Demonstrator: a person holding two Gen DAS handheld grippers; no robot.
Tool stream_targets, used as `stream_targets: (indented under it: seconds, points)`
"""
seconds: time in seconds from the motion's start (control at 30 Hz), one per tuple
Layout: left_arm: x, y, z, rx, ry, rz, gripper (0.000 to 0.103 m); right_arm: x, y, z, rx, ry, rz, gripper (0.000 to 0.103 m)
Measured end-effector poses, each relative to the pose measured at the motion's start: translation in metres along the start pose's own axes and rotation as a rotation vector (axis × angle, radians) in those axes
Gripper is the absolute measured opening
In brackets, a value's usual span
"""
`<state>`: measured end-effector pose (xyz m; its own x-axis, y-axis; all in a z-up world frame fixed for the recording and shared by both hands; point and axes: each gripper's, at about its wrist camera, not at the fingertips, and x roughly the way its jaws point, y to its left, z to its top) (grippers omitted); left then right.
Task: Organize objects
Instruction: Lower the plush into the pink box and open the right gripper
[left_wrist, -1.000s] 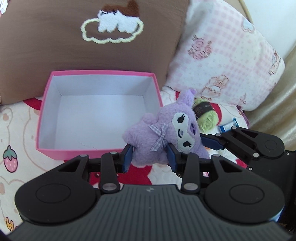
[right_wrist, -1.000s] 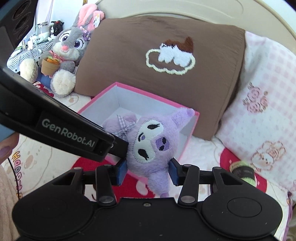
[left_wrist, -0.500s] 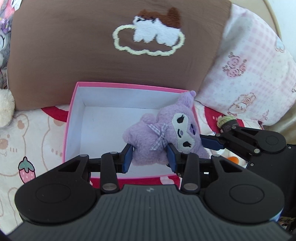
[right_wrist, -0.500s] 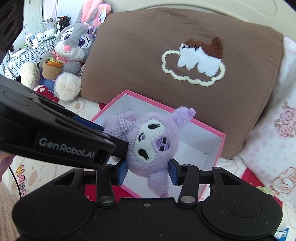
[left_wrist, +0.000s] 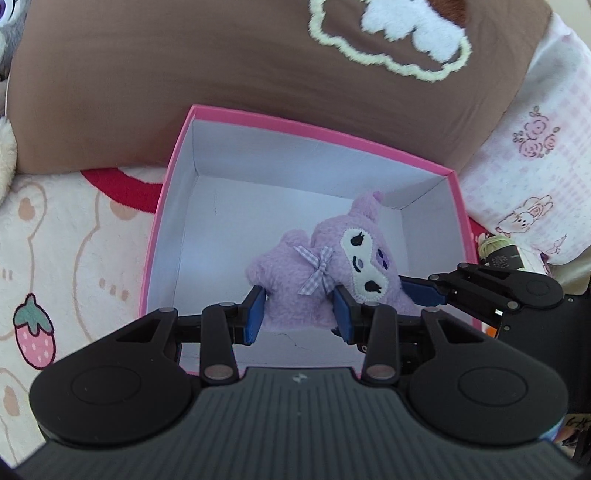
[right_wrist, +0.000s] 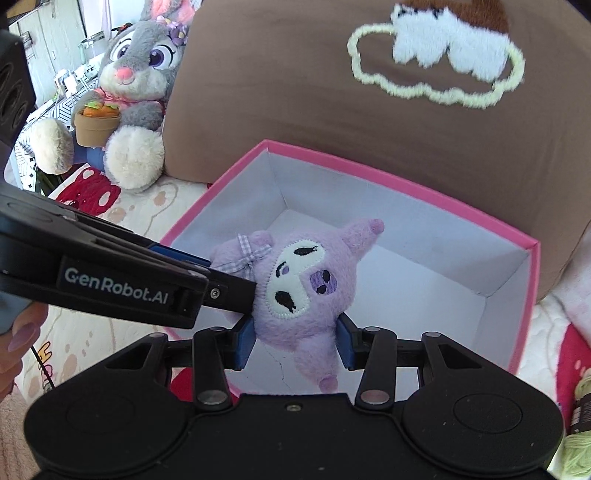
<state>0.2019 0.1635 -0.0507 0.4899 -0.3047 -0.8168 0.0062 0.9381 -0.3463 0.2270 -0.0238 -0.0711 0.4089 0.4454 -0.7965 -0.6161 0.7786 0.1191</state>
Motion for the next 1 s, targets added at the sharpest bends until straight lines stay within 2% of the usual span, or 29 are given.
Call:
stream_targets:
  seconds: [0.47, 0.6, 0.7, 1.0]
  points:
    - [0.04, 0.007, 0.006, 0.1, 0.043, 0.051, 0.038, 0.046, -0.018, -0.008, 0.113, 0.061, 0.039, 0.048]
    - [0.045, 0.005, 0.004, 0.126, 0.048, 0.09, 0.038, 0.056, -0.021, -0.01, 0.171, 0.089, 0.073, 0.048]
    - [0.046, 0.014, 0.007, 0.107, 0.055, 0.08, 0.038, 0.063, -0.028, -0.009, 0.242, 0.123, 0.121, 0.048]
    - [0.045, 0.015, 0.01, 0.107, 0.057, 0.082, 0.038, 0.072, -0.022, -0.006, 0.217, 0.177, 0.114, 0.049]
